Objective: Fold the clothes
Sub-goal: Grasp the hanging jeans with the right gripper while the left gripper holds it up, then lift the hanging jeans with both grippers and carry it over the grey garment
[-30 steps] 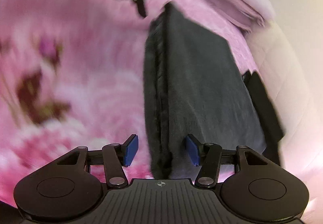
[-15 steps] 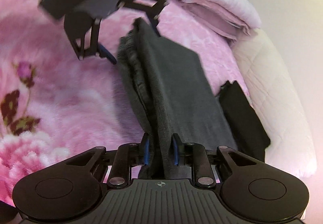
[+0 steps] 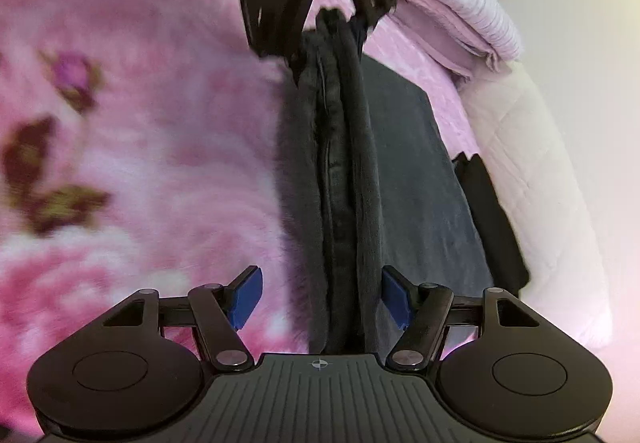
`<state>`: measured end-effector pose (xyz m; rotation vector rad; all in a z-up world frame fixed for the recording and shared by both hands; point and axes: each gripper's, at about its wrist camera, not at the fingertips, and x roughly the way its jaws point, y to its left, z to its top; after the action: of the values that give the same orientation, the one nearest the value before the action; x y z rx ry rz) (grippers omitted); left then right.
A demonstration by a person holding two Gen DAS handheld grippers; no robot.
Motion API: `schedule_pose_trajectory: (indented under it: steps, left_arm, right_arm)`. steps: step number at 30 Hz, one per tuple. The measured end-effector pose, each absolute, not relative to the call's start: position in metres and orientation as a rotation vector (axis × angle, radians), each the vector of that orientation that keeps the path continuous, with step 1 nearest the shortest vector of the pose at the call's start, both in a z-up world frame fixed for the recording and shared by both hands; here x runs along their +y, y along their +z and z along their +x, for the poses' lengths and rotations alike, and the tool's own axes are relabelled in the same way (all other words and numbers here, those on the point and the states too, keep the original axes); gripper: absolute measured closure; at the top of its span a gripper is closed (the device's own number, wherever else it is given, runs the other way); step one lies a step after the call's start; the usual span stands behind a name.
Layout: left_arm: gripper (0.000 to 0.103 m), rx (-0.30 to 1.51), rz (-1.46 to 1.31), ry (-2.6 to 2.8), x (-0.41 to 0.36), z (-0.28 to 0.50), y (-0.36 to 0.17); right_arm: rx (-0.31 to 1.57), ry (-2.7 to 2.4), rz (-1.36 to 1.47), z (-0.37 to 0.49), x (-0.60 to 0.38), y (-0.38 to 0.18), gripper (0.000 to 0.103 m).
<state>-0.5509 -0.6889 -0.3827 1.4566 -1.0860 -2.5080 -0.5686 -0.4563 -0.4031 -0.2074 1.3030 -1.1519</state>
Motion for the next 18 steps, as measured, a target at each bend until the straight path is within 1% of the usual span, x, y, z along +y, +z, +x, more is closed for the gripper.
schedule_pose_trajectory:
  steps: [2,3,4,5,7,10,18]
  left_arm:
    - [0.061,-1.079,1.475,-2.516,-0.689,-0.552,-0.379]
    - [0.061,-1.091,1.484,-2.512,-0.688,-0.553,-0.38]
    - [0.061,-1.111,1.493,-2.506,-0.685,-0.554,-0.38]
    - [0.061,-1.118,1.504,-2.499,-0.681,-0.553,-0.38]
    - [0.062,-1.103,1.528,-2.487,-0.672,-0.548,-0.373]
    - [0.064,-1.035,1.554,-2.491,-0.671,-0.541,-0.348]
    - [0.065,-0.78,1.633,-2.494,-0.654,-0.502,-0.251]
  right_arm:
    - [1.303,-1.198,-0.198,-0.579,-0.471,-0.407,0.039]
    - [1.33,-1.215,-0.19,-0.585,-0.478,-0.407,0.054]
    - [1.349,-1.205,-0.179,-0.59,-0.483,-0.406,0.058]
    - [1.357,-1.179,-0.168,-0.593,-0.486,-0.402,0.06]
    - [1.37,-1.125,-0.15,-0.597,-0.489,-0.392,0.071]
    - [1.365,-1.082,-0.103,-0.603,-0.493,-0.361,0.078]
    - [1.334,-0.875,-0.077,-0.595,-0.476,-0.242,0.082]
